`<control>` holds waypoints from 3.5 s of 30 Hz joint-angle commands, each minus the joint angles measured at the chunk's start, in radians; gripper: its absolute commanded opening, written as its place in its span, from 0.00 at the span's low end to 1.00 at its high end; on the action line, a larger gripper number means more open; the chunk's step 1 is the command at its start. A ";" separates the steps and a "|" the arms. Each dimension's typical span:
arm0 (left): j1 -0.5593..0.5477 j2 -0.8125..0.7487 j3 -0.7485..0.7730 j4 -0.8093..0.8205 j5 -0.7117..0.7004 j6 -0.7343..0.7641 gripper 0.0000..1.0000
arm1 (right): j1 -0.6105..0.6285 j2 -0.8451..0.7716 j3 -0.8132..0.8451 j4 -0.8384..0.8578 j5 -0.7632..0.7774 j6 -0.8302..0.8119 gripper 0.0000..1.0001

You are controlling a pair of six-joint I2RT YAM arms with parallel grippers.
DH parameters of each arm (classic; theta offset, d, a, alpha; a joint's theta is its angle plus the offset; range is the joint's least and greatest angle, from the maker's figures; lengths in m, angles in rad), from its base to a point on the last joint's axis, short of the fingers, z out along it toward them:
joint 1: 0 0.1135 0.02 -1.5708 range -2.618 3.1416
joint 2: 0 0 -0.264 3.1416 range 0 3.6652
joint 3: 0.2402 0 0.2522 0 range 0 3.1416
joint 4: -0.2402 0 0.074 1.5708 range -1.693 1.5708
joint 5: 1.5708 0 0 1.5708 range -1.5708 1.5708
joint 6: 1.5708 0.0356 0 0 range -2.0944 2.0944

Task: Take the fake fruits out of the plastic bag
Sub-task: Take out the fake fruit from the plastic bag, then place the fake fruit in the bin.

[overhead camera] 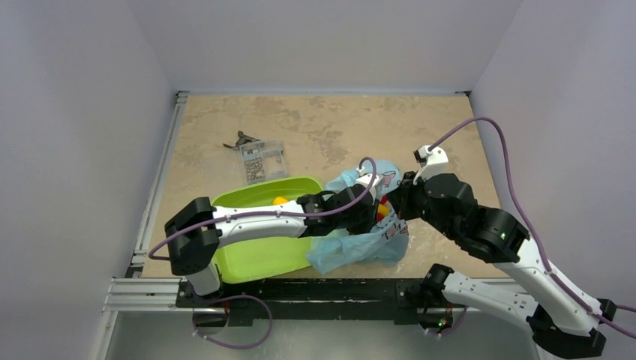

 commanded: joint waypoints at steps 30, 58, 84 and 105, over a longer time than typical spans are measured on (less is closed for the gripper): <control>-0.120 -0.011 -0.213 -0.035 -0.103 0.032 0.72 | -0.001 -0.028 -0.106 -0.007 0.068 0.093 0.00; -0.102 0.139 0.099 -0.114 -0.083 0.205 0.21 | -0.002 -0.104 -0.166 0.023 0.164 0.124 0.00; 0.026 -0.122 0.252 -0.176 -0.069 0.206 0.05 | -0.002 -0.122 -0.171 0.048 0.090 0.088 0.00; 0.133 -0.539 0.004 0.010 0.319 0.064 0.01 | -0.002 0.036 -0.123 -0.031 0.375 0.205 0.00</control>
